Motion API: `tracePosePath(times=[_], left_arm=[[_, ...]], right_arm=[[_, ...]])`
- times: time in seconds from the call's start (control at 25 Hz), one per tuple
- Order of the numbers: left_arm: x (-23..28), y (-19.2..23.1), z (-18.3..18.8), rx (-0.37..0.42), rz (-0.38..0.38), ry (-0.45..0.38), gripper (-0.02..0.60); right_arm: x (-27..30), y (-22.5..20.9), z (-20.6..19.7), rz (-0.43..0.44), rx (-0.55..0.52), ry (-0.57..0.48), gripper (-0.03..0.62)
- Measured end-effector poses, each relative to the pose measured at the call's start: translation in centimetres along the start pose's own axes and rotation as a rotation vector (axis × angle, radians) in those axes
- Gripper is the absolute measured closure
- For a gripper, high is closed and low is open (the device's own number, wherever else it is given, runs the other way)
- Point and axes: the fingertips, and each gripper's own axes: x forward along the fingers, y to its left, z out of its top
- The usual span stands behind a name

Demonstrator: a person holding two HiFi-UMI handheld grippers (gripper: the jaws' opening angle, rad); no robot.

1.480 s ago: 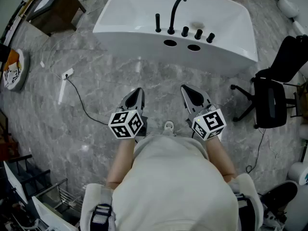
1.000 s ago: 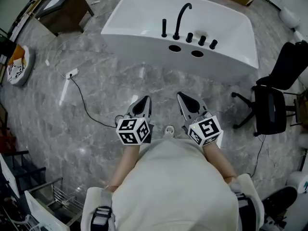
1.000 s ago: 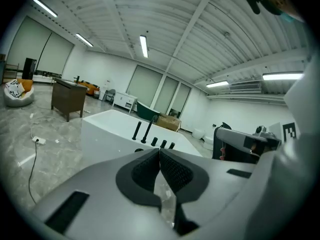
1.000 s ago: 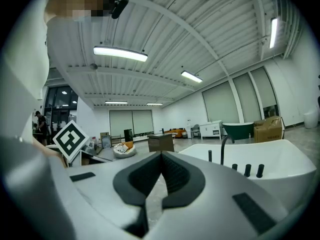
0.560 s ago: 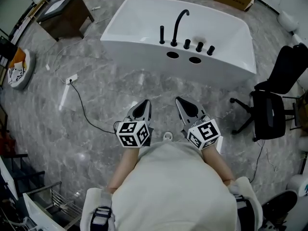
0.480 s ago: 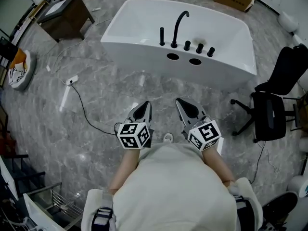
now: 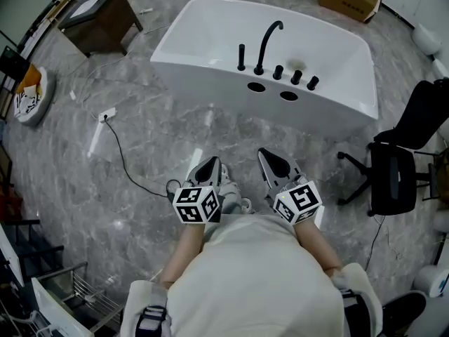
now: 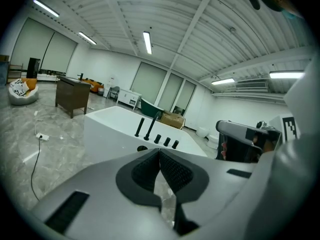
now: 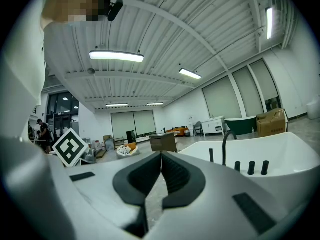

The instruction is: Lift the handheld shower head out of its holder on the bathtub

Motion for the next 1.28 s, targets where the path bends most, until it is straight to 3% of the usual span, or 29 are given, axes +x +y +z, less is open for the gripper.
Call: tracePosePath(times=[0.56, 1.28], left_arm=[[9.5, 1.5, 4.9, 0.026, -0.061, 0.027, 0.560], [22.3, 9.8, 15.0, 0.087, -0.139, 0.056, 0.560]], right_arm=[[5.7, -7.3, 1.7, -0.051, 0.038, 0.004, 0.574], [21.0, -15.4, 7.2, -0.140, 0.013, -0.021, 0.574]])
